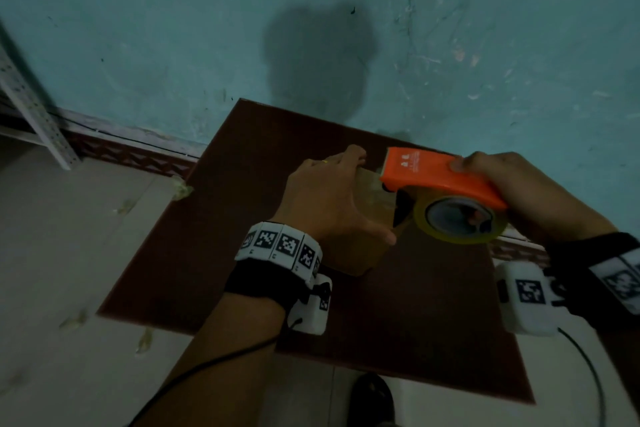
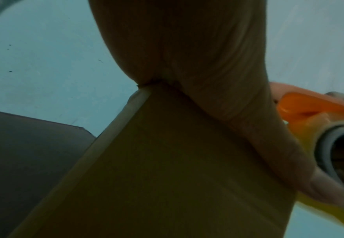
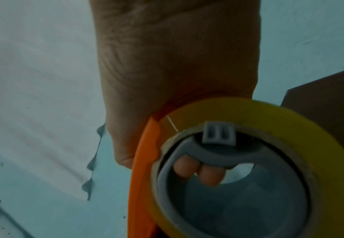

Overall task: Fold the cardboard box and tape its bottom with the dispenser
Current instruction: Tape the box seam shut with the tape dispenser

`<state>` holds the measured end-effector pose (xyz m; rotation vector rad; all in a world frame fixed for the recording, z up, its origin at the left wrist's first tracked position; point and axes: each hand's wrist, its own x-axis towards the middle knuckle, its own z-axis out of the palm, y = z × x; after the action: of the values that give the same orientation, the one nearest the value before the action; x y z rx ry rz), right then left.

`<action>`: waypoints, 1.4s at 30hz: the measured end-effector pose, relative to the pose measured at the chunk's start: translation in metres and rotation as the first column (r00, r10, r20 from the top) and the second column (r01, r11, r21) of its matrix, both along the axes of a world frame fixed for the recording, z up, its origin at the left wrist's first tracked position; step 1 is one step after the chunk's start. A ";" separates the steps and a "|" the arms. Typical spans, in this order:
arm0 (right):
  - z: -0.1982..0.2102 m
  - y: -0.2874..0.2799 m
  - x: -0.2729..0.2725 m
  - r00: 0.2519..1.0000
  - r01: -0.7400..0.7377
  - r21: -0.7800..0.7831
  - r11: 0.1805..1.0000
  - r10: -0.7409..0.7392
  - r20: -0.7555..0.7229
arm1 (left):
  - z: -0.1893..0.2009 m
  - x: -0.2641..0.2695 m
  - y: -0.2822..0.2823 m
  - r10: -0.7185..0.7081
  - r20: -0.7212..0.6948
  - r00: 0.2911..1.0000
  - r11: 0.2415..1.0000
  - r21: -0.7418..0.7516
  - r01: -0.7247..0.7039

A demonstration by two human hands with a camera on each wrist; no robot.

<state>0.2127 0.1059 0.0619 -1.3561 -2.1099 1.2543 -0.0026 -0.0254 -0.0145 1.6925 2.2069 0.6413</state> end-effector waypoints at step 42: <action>0.043 0.007 -0.104 0.602 -0.407 -0.009 0.913 0.277 0.749 | -0.031 0.011 0.020 0.091 -0.032 0.995 0.955 0.286 -0.078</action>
<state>0.1087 0.1134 0.1047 -1.6083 -3.0838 0.6233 0.0089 -0.0056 -0.0453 1.7657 2.3194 0.9947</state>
